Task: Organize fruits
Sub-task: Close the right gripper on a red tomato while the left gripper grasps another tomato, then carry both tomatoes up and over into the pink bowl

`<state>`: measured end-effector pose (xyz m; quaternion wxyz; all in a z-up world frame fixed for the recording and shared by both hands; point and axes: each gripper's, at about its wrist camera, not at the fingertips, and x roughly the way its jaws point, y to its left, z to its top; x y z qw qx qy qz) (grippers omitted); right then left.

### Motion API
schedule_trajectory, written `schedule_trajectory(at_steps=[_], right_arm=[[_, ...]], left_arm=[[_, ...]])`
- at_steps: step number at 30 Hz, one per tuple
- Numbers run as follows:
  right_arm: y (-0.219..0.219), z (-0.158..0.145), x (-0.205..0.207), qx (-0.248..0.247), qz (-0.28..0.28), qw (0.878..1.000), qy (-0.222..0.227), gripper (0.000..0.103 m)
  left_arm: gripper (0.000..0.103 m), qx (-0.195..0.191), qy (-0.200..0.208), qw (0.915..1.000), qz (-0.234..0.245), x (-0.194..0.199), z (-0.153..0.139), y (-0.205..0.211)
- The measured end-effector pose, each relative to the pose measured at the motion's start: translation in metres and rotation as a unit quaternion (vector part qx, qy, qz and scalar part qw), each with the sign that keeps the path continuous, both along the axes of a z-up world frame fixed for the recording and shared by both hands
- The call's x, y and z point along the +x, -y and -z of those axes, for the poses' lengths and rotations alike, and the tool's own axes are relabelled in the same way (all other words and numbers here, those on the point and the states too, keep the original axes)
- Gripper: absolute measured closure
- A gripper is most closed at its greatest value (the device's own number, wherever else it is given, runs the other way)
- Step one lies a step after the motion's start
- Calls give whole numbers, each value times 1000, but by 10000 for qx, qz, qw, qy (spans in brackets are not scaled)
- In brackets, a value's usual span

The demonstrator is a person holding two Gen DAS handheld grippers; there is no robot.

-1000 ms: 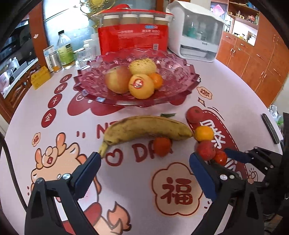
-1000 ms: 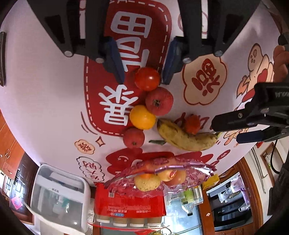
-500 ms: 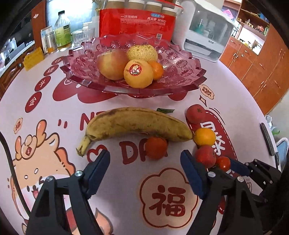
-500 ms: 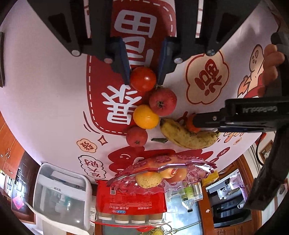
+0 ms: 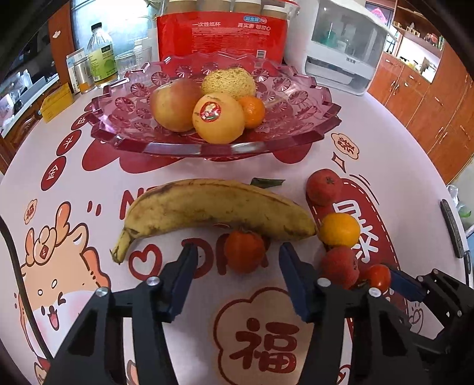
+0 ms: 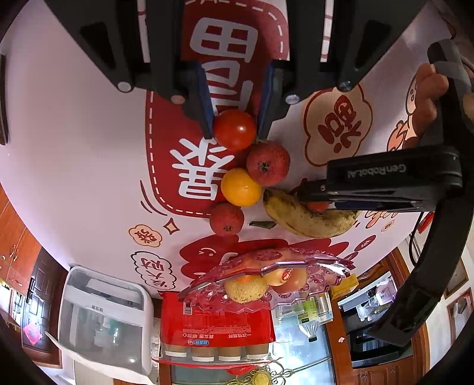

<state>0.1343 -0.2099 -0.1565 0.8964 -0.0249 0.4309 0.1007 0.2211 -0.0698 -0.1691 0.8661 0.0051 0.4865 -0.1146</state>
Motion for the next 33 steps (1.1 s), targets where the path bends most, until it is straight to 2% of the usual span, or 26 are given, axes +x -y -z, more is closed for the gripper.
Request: schedule_trajectory(at_steps=[8, 18, 24, 28, 33], right_arm=[[0, 1, -1, -3, -3, 10000, -6, 74], [-2, -3, -2, -1, -23, 10000, 27, 74], [-6, -22, -5, 145, -95, 9998, 117, 74], [-10, -50, -3, 245, -171, 9991, 290, 74], [-13, -101, 11, 406, -270, 9967, 647, 74]], left_arm=[[76, 62, -64, 10000, -11, 5, 4, 7], [79, 44, 27, 10000, -12, -4, 0, 2], [79, 199, 323, 9993, -57, -18, -30, -7], [79, 387, 669, 9970, -97, -23, -58, -15], [79, 750, 1225, 9896, -116, -22, -100, -24]])
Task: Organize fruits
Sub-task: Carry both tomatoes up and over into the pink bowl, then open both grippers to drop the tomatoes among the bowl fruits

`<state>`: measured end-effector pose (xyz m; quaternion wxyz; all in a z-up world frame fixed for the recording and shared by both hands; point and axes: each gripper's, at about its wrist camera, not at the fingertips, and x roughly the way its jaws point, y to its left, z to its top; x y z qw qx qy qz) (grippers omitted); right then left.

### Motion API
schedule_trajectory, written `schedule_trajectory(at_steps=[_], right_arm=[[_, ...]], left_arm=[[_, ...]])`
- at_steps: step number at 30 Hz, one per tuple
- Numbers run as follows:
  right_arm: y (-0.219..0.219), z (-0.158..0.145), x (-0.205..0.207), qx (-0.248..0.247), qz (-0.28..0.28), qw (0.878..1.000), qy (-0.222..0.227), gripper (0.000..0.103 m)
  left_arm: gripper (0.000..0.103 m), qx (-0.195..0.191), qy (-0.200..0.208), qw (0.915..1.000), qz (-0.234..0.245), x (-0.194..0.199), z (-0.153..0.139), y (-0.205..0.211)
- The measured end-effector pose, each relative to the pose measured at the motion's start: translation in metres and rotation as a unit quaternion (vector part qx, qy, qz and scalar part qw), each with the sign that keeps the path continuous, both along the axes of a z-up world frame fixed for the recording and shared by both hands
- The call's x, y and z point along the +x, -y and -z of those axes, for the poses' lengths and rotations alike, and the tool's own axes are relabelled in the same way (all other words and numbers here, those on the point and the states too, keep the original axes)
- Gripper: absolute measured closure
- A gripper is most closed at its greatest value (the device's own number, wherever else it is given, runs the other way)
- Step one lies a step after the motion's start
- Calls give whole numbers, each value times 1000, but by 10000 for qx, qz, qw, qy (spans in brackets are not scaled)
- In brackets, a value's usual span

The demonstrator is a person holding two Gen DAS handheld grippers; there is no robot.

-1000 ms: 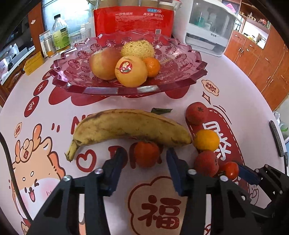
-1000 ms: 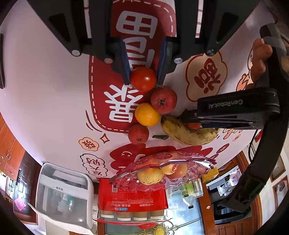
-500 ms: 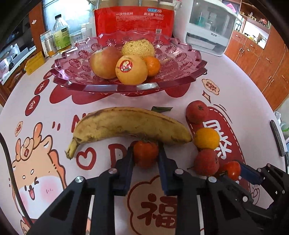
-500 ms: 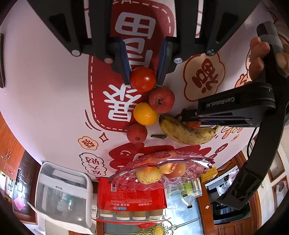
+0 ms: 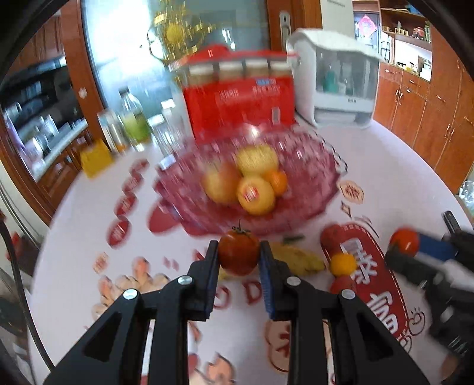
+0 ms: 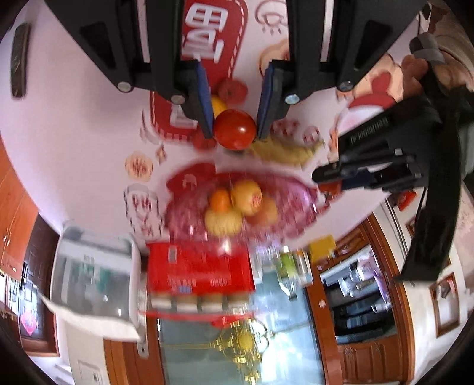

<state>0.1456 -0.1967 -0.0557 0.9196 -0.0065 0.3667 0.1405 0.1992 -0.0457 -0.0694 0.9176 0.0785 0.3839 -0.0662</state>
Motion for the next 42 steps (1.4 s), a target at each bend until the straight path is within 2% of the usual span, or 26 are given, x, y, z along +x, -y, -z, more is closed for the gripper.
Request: schedule_trajectory(at_steps=[5, 10, 15, 20, 26, 34, 42], right_arm=[[0, -56, 16, 140, -83, 9992, 368, 74], [-2, -87, 28, 123, -159, 9987, 465, 74], [-4, -106, 48, 26, -163, 9989, 447, 74], [-8, -114, 78, -71, -112, 9995, 294, 74], [-9, -100, 115, -60, 21, 10000, -28, 74], [-4, -43, 157, 88, 157, 9974, -694, 74], [-6, -6, 173, 135, 150, 9952, -958, 74]], left_arm=[[79, 73, 435, 9990, 16, 1, -41, -6], [79, 131, 665, 9977, 59, 1, -64, -6], [79, 115, 629, 9979, 59, 13, -77, -5], [79, 185, 458, 9988, -4, 46, -87, -3], [79, 186, 286, 9994, -99, 81, -78, -1], [79, 118, -139, 9997, -179, 115, -23, 2], [79, 137, -359, 9990, -209, 128, 16, 7]])
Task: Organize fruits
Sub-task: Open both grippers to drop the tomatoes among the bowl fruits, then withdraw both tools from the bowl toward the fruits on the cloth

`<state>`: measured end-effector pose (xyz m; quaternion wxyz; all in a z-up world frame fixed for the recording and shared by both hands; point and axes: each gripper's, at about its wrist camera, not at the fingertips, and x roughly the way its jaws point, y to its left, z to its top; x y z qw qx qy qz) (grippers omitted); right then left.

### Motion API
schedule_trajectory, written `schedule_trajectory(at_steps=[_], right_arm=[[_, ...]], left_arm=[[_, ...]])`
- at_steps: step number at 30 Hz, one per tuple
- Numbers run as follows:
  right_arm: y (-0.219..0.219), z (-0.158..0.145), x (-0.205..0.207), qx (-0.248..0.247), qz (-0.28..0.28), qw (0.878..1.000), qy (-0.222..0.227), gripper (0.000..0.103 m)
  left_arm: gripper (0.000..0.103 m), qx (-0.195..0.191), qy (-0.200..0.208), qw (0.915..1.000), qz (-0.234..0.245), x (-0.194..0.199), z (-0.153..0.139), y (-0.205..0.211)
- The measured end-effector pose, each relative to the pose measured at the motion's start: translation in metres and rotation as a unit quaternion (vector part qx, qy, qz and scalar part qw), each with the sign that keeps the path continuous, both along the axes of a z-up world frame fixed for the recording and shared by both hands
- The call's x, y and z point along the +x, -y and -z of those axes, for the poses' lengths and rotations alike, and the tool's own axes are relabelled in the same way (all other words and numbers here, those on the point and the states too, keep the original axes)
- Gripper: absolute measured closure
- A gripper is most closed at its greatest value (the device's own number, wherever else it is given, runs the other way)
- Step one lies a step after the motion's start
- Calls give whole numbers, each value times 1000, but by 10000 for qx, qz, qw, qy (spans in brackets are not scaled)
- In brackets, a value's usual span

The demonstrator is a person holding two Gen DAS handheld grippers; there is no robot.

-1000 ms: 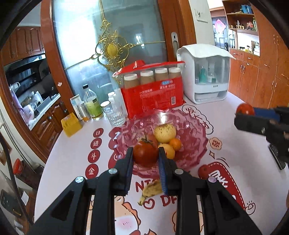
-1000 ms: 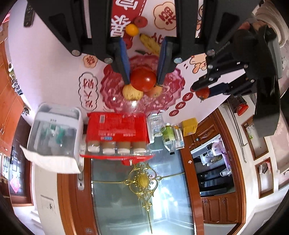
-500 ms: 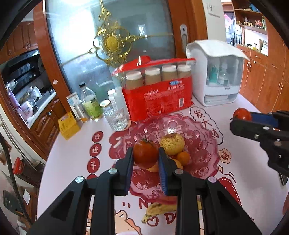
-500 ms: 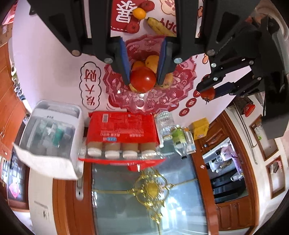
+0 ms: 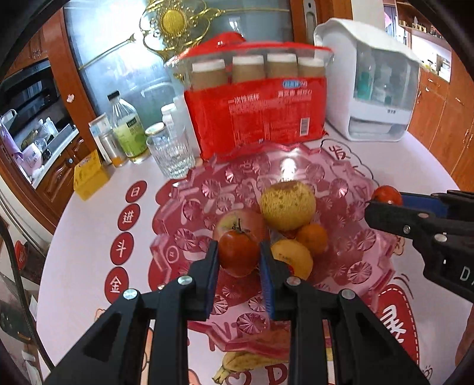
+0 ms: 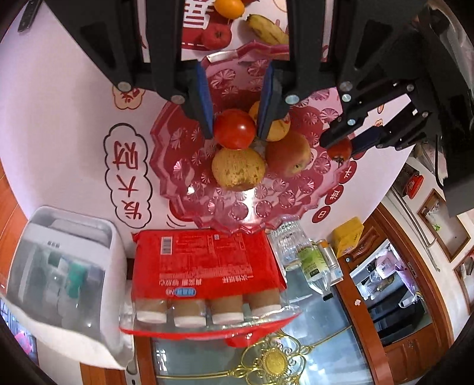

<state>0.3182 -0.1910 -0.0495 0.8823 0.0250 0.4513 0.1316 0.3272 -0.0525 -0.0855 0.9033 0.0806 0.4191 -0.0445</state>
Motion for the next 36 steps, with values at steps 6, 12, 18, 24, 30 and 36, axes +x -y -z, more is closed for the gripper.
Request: schedule_trajectory(at_steps=[6, 12, 18, 24, 30, 36], right_arm=[[-4, 14, 6, -125, 35, 9999, 11, 74], [-6, 23, 11, -187, 80, 9998, -10, 74], [-9, 32, 16, -225, 86, 9997, -102, 73], [-10, 41, 20, -259, 104, 9994, -190, 73], [-6, 46, 23, -212, 159, 9994, -236, 57], [-4, 45, 19, -200, 201, 9995, -151, 46]], left_arm=[[79, -27, -116, 9999, -36, 5, 18, 0], [79, -27, -148, 9999, -17, 6, 26, 2], [79, -63, -226, 9997, -22, 11, 32, 2], [79, -84, -343, 9994, -60, 15, 39, 1], [48, -85, -391, 9990, -210, 18, 43, -3], [15, -225, -372, 9983, -377, 20, 41, -14]])
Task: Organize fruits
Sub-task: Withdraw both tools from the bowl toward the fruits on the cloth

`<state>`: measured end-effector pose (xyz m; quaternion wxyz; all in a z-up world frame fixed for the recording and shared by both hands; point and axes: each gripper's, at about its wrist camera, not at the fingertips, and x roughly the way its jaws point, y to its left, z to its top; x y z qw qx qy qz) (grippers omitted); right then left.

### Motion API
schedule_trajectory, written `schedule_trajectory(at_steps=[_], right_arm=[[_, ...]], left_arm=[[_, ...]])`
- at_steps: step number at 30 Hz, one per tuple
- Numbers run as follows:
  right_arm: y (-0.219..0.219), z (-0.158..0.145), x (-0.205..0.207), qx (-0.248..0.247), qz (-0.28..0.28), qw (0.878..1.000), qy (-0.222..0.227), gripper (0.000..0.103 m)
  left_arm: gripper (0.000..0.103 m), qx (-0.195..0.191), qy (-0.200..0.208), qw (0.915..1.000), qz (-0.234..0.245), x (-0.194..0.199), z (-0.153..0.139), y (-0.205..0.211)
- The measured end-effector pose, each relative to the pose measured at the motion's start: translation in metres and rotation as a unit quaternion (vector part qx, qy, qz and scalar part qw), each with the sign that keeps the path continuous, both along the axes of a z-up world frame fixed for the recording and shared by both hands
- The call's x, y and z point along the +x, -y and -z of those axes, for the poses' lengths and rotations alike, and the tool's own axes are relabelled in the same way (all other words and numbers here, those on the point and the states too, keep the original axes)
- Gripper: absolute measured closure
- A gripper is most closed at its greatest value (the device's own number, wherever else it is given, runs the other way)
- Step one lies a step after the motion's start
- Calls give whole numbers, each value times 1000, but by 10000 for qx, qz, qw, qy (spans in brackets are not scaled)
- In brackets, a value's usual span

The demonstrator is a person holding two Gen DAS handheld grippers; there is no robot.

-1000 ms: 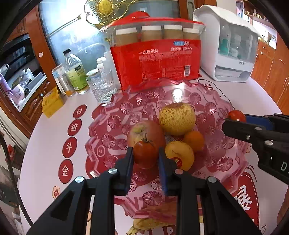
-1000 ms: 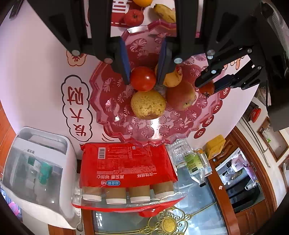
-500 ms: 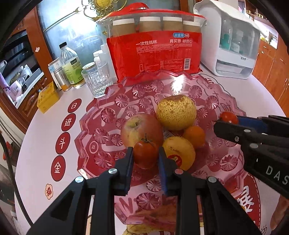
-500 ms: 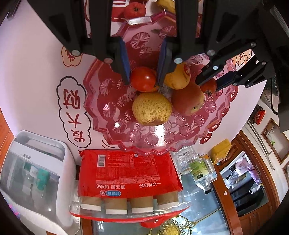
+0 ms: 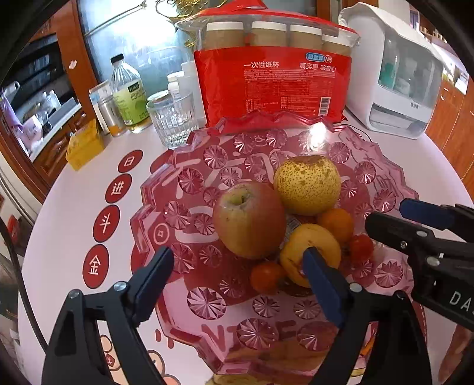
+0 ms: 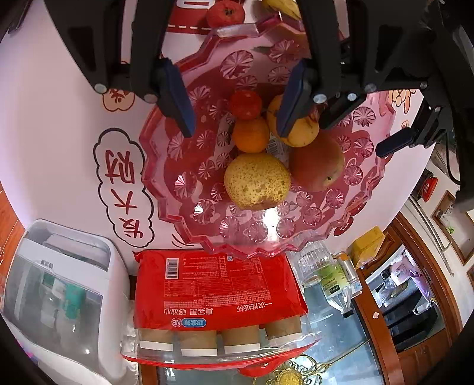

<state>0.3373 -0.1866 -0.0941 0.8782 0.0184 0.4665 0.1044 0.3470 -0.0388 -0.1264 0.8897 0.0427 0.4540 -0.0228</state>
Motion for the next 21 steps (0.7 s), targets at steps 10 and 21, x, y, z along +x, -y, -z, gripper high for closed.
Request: schedule_trajectory(at_steps=[10, 21], right_arm=[[-2, 0, -7, -28, -51, 10000, 67, 46], [0, 0, -10, 38, -56, 10000, 44, 46]], left_arm=[[11, 39, -83, 10000, 0, -4, 2, 3], [3, -36, -106, 9999, 43, -8, -4, 3]])
